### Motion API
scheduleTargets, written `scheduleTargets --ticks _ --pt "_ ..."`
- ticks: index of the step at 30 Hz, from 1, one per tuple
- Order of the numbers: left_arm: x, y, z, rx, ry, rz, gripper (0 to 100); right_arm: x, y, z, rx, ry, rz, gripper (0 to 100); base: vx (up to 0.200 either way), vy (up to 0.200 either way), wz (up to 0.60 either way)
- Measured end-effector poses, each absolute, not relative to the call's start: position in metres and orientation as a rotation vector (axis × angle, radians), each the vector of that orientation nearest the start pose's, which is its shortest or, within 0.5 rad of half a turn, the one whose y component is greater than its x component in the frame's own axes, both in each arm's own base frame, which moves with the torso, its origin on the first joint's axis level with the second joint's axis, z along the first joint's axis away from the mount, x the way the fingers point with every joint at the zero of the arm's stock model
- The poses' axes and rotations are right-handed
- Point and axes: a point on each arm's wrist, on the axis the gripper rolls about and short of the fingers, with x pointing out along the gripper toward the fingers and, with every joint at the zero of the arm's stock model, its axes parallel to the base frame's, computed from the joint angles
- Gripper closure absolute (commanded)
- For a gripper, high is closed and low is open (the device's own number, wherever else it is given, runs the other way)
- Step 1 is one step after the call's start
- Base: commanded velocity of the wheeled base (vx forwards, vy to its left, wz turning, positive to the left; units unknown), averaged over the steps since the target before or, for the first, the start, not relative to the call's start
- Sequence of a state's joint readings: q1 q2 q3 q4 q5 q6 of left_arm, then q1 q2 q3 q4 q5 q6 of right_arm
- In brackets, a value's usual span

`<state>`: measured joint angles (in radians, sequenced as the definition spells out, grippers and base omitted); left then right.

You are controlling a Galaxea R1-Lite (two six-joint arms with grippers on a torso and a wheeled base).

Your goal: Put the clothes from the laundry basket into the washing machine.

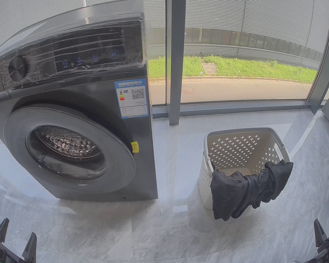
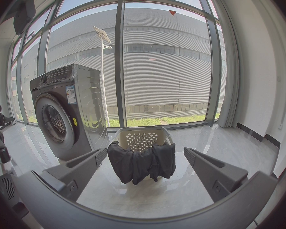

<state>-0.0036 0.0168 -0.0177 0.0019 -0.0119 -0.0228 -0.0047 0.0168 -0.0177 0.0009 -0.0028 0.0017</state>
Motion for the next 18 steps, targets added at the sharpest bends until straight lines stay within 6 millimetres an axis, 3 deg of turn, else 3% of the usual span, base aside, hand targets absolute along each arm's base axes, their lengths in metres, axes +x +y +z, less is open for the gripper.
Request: scheduleTargets --ticks 7,18 --pt "-0.0228 -0.0002 0.0807 -0.024 0.0 -0.015 0 -0.0228 0.0 0.0806 0.002 0.001 -0.007 0 0.0 0.2 0.0" --pt "-0.0228 -0.0002 0.0808 -0.023 -0.001 -0.014 0 -0.0228 0.0001 0.0806 0.002 0.001 -0.01 0 0.0 0.0 0.0"
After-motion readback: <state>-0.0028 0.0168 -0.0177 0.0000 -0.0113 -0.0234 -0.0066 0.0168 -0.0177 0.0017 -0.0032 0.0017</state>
